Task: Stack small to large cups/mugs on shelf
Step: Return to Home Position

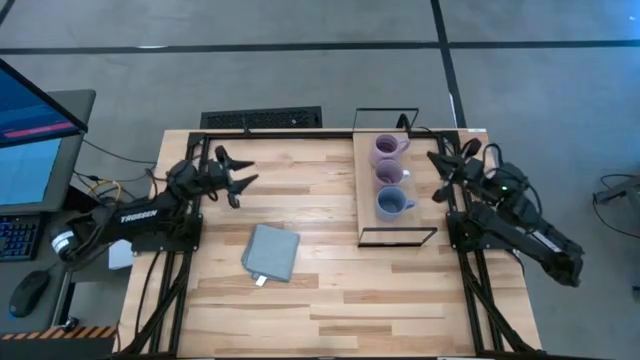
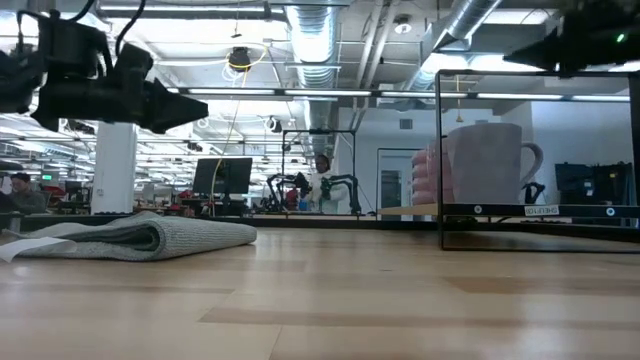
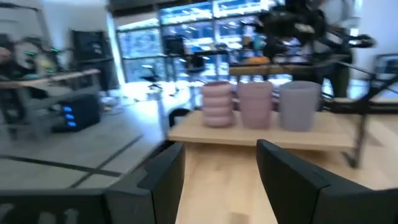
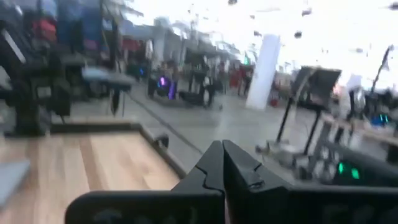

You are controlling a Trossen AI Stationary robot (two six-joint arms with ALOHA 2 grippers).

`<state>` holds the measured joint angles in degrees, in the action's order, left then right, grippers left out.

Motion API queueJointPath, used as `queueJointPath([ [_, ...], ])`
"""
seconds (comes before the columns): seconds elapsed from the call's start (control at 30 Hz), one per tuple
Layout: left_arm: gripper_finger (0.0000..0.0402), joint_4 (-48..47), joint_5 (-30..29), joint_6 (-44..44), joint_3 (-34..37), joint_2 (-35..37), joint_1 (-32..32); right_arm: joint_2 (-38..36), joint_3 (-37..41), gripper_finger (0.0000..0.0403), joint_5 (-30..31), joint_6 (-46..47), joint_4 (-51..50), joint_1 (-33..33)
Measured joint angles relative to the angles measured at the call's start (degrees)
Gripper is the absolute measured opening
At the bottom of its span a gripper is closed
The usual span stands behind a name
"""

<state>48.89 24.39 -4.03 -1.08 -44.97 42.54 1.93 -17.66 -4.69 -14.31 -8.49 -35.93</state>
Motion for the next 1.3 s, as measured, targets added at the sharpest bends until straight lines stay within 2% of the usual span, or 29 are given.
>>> queueJointPath([
  [0.23,0.019,0.5,5.0,2.8,-0.1,1.9,8.7,-0.1,4.9,0.0022,2.3,4.2,-1.8,-3.4],
  [0.4,0.019,0.7,12.1,3.9,-0.1,5.9,11.0,-1.8,8.8,0.0021,3.3,8.6,-4.2,-4.8],
  [0.5,0.019,0.2,14.4,3.9,0.4,9.5,11.2,-1.8,10.1,0.0017,3.4,9.1,-4.1,-4.8],
  [0.63,0.019,-5.6,14.4,4.1,0.4,16.0,11.2,-1.8,11.5,0.0015,4.4,9.8,-4.5,-4.6],
  [0.9,0.019,-26.0,13.7,1.2,0.5,31.3,11.2,-1.8,12.6,0.0022,4.6,10.3,-4.6,-4.6],
  [1.1,0.019,-40.2,9.8,0.2,0.5,44.0,11.2,-1.8,12.7,0.0017,4.2,10.3,-4.7,-4.6],
  [1.3,0.019,-43.5,8.5,0.3,0.6,44.6,11.0,-1.8,12.6,0.0019,4.4,11.5,-5.4,-4.0],
])
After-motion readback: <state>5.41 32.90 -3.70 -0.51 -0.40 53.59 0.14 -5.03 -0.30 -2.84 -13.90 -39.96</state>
